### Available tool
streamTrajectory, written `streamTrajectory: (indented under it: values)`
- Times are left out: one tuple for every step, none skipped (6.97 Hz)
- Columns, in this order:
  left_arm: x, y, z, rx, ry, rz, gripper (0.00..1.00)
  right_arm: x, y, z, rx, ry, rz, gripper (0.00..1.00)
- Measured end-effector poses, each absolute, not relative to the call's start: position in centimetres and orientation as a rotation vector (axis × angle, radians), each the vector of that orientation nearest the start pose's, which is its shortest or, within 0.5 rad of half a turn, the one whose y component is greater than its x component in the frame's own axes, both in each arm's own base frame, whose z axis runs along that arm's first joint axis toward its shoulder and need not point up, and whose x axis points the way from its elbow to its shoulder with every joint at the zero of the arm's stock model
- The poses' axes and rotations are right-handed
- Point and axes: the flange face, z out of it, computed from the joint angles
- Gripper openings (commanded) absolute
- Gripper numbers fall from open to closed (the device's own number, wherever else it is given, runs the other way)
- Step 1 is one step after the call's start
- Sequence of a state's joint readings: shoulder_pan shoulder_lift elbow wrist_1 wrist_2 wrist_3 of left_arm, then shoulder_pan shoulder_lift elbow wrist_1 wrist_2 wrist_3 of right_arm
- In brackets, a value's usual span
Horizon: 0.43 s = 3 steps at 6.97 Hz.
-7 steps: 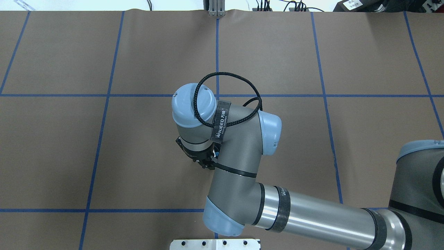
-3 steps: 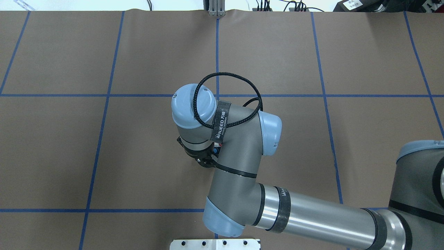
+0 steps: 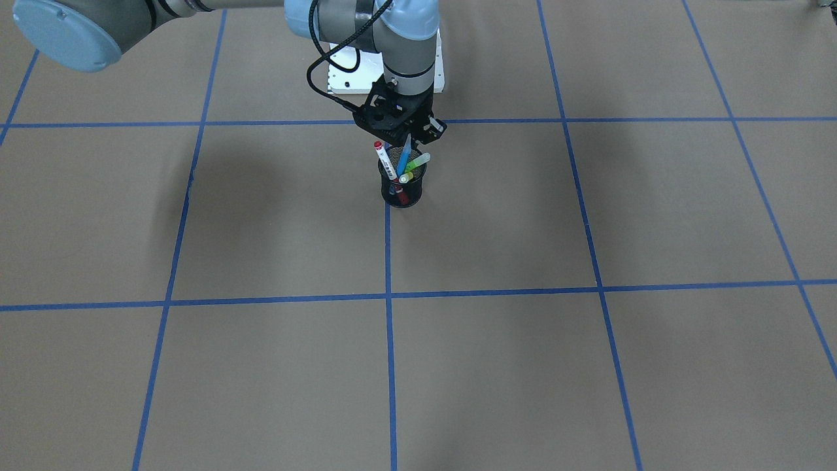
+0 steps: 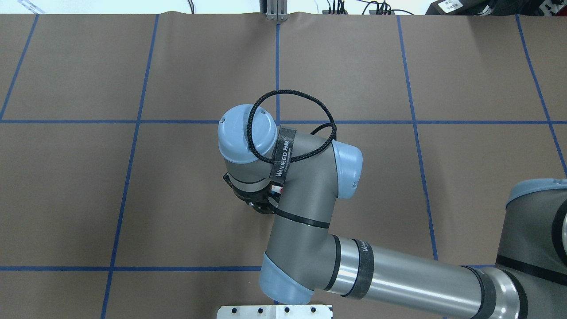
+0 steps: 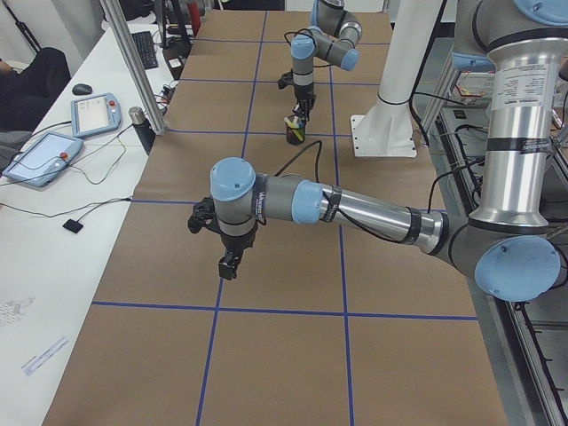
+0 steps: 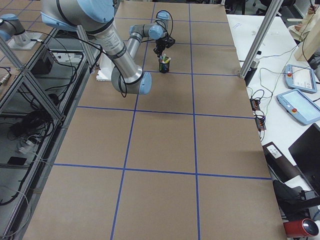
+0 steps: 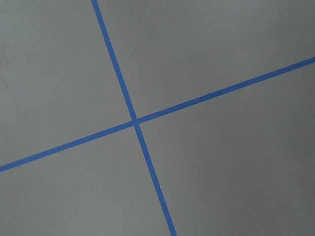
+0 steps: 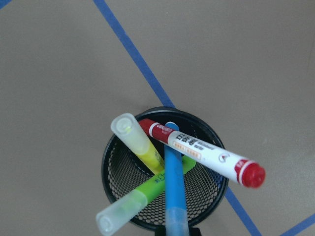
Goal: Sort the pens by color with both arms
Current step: 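Lower the right gripper into the cup and grasp the blue marker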
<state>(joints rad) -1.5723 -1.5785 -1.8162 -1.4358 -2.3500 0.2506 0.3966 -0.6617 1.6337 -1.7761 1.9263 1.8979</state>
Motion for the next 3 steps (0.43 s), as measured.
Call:
streamTrajectory:
  values:
    - [-6.4,-49.0,54.8,0.209,0.761,0.281,0.99,-59.2,-35.6,9.1,-0.315,-0.786,0.545,0.22]
    - [-6.4,-49.0,54.8,0.208,0.761,0.278,0.99,-58.0,-35.2,8.4,-0.316,-0.789,0.546,0.23]
    - [-6.4,-49.0,54.8,0.208,0.761,0.277,0.99,-56.6,-34.8,7.6,-0.317,-0.791,0.546,0.23]
